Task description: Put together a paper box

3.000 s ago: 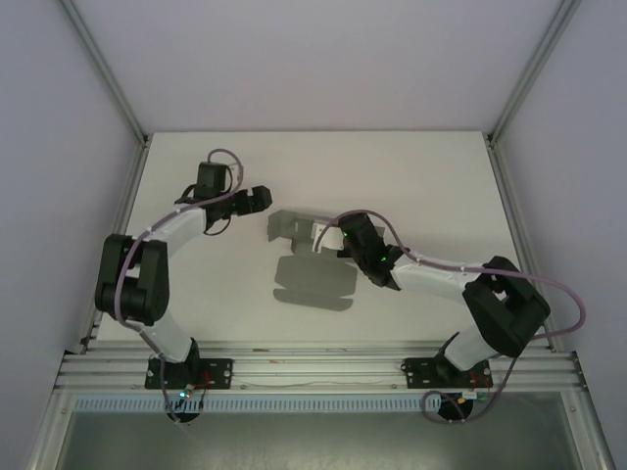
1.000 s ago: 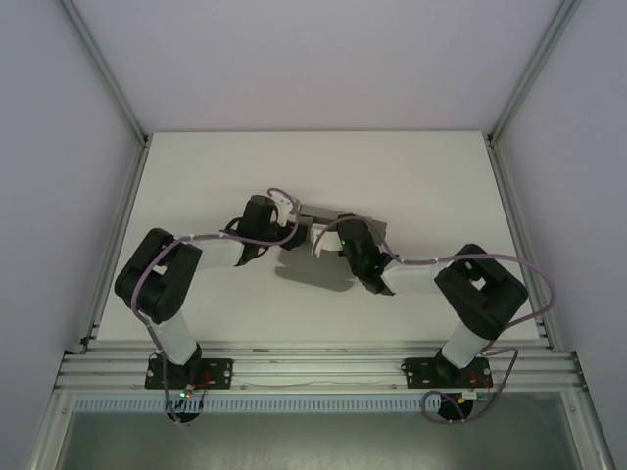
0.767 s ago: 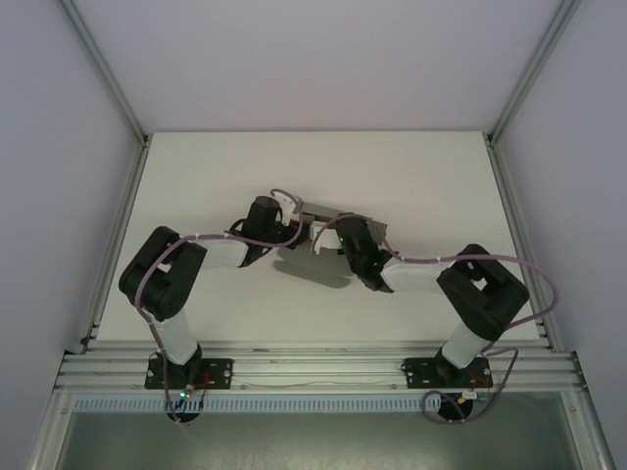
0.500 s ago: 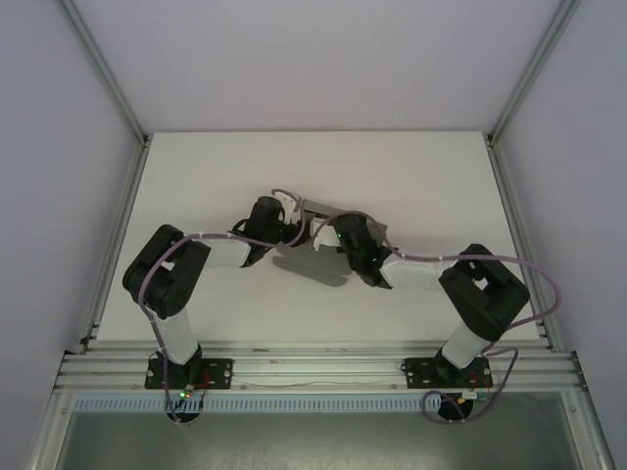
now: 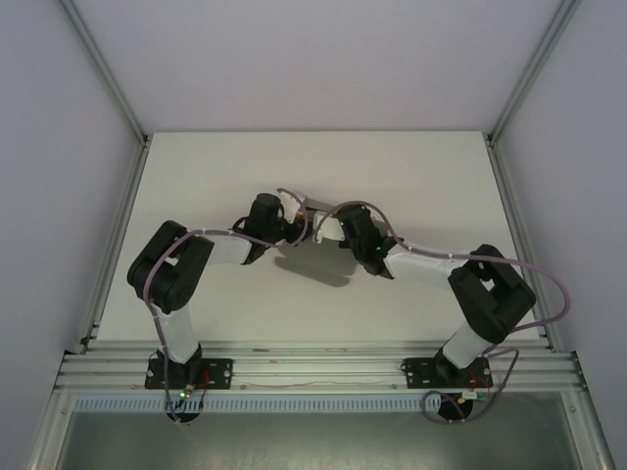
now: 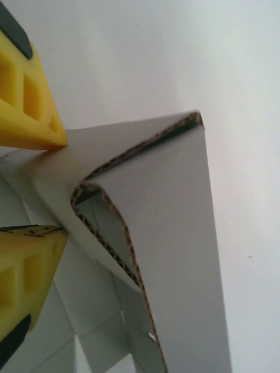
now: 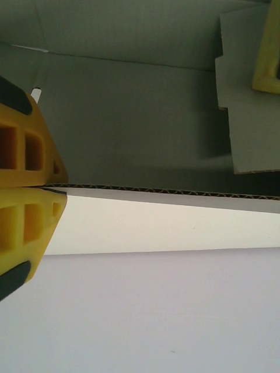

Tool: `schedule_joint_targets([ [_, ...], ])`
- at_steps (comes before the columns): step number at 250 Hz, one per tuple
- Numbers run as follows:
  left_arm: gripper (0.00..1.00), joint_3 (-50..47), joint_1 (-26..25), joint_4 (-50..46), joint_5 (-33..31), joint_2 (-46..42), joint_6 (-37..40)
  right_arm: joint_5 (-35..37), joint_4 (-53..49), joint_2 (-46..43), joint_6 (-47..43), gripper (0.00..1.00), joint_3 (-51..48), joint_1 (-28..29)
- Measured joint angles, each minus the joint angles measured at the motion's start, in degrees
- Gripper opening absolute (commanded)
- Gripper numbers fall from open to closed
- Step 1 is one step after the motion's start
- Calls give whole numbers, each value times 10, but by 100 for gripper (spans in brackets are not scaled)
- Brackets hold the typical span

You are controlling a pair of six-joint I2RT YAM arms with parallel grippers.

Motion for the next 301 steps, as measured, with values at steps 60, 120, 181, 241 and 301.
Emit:
schedule_joint_targets([
  [60, 17, 24, -2, -12, -37, 12, -16, 0, -1, 2, 6, 0, 3, -4],
  [120, 20, 30, -27, -25, -101, 10, -36, 0, -2, 2, 16, 0, 4, -5],
  [181, 82, -96, -28, -36, -92, -129, -66, -74, -59, -49, 25, 0, -2, 3],
  [241, 100, -191, -21, -86, -159, -347, -121, -94, -33, -57, -2, 0, -34, 12],
  [301, 100, -243, 81, -123, -172, -454, -199, -154, -36, -55, 4, 0, -27, -7],
])
